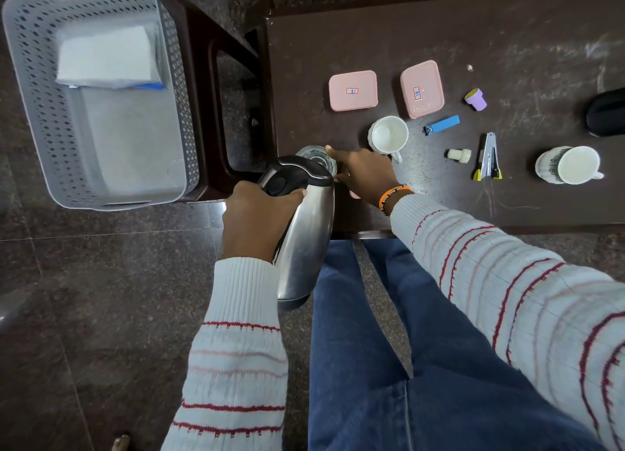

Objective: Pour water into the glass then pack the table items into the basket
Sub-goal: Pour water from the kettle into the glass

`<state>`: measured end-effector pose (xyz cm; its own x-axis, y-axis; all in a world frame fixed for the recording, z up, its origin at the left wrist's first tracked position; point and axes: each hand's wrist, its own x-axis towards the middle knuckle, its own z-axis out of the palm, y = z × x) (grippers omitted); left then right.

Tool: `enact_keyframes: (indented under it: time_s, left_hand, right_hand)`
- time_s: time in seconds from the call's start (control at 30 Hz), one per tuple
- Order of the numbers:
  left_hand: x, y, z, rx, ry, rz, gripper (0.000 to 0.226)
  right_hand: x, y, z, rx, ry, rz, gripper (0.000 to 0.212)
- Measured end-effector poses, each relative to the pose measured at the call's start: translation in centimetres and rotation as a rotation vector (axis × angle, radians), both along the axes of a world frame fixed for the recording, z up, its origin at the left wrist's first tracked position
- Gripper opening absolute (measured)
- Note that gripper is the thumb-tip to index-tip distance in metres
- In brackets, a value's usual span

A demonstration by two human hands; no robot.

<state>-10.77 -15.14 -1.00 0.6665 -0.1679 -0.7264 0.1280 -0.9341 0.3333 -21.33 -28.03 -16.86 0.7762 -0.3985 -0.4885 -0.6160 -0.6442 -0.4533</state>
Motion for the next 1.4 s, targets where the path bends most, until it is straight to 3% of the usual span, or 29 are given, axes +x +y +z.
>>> enact_keyframes:
  time_s: [0.7,1.4]
  left_hand:
    - [0.0,0.0,0.0,0.053,-0.025,-0.039,0.057]
    - [-0.5,0.9,-0.5,-0.021,-0.040,0.006,0.050]
  right_hand:
    - [-0.2,0.1,-0.1,0.011,-0.001,0.000,0.051]
    - [-0.1,0.0,-0.2,-0.006,-0.023,0.018,0.051]
